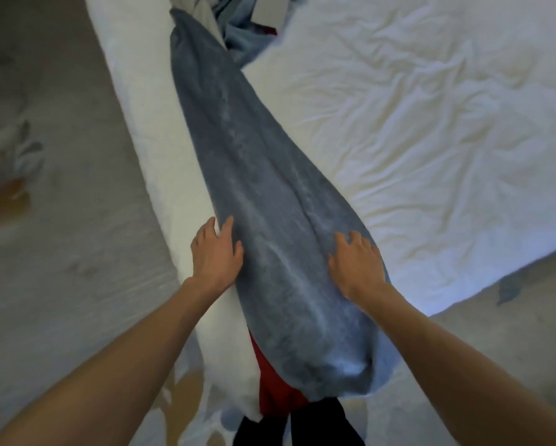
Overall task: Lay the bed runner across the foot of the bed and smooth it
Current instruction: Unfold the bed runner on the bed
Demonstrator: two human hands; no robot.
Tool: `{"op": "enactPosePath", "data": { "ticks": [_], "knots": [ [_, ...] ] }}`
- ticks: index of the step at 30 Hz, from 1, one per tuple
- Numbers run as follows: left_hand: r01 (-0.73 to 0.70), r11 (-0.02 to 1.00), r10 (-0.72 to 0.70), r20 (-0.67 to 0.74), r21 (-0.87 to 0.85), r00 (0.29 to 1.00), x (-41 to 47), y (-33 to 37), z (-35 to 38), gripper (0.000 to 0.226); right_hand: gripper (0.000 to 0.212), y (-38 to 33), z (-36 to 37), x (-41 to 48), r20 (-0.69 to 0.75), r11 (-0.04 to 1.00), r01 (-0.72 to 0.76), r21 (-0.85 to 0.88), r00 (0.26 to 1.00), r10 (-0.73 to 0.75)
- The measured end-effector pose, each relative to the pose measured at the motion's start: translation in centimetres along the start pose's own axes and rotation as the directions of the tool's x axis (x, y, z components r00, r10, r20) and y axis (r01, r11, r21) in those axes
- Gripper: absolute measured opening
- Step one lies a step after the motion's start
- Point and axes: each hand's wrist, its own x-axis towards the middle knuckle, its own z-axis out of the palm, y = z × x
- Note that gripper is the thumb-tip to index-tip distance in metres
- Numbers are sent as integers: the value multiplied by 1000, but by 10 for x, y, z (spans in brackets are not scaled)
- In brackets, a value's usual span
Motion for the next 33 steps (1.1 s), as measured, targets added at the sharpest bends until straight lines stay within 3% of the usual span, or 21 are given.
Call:
{"op": "enactPosePath", "data": {
  "ticks": [4,14,20,24,27,29,33],
  "knots": [
    [74,996,-71,54,-47,996,-27,-14,17,55,37,0,7,4,13,998,-30,63,999,29],
    [59,955,-45,54,-291,998,-64,7,44,58,25,29,14,18,-31,988,-10,152,999,15],
    [234,851,-266,-2,-470,964,-75,26,58,54,48,50,22,41,-80,990,53,131,996,-43],
    [406,735,-503,-36,-543,864,-71,39,60,48,58,61,26,53,-107,974,13,225,994,11],
    [460,699,-595,-89,-547,799,-66,49,61,24,36,68,23,66,-109,943,22,331,994,15],
    [449,674,-621,-121,-587,774,-65,55,63,28,19,73,22,69,-93,926,54,374,995,-21],
    [442,645,-616,-81,-624,783,-66,62,70,25,14,83,23,72,-101,886,64,460,995,-20]
  ]
}}
